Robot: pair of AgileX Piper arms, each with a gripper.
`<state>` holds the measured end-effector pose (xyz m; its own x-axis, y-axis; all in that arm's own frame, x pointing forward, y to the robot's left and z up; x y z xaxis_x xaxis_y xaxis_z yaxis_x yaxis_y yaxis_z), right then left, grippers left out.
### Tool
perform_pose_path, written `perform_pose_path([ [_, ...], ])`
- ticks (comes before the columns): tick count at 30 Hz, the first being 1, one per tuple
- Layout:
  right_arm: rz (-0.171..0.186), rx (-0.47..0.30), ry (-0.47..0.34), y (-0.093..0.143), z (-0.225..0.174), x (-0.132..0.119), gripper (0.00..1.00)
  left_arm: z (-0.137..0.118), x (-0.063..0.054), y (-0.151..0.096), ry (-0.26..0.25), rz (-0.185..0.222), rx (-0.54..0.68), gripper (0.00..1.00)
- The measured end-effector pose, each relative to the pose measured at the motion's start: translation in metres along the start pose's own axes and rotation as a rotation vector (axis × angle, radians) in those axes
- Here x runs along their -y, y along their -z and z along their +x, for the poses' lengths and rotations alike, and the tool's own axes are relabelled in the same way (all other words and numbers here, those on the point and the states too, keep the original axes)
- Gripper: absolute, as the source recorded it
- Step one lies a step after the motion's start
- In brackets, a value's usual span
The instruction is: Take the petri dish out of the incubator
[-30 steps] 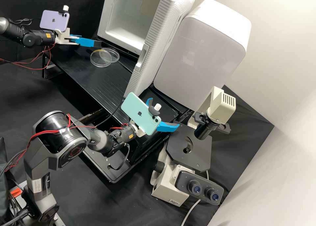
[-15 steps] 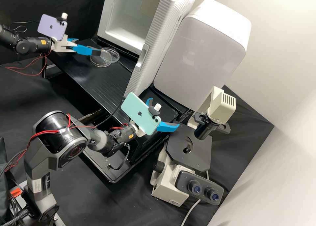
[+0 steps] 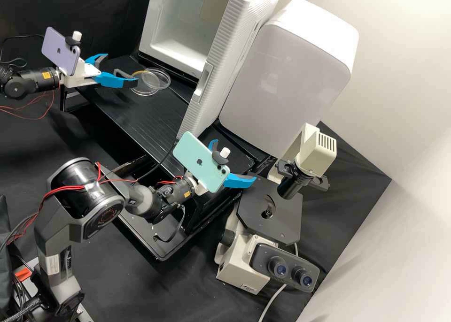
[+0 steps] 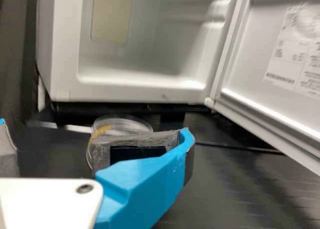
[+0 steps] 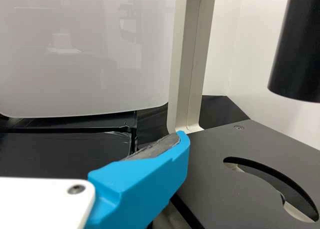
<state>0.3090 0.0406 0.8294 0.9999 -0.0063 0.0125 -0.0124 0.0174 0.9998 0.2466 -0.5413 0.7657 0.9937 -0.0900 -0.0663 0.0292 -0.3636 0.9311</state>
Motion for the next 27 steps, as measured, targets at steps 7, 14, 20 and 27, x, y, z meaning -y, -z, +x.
perform_pose_path([
  [7,0.0,0.0,0.0,0.0,0.0,0.0,1.0,-0.004,0.004,-0.004,-0.019,0.069,0.015,1.0],
  [14,0.0,0.0,0.0,0.0,0.0,0.0,1.0,0.006,0.019,0.0,0.09,0.048,-0.066,1.0],
  [20,0.0,0.0,0.0,0.0,0.0,0.0,1.0,0.019,0.027,0.0,0.178,0.057,-0.089,1.0],
  [27,0.0,0.0,0.0,0.0,0.0,0.0,1.0,0.025,0.03,-0.002,0.189,0.065,-0.079,1.0],
])
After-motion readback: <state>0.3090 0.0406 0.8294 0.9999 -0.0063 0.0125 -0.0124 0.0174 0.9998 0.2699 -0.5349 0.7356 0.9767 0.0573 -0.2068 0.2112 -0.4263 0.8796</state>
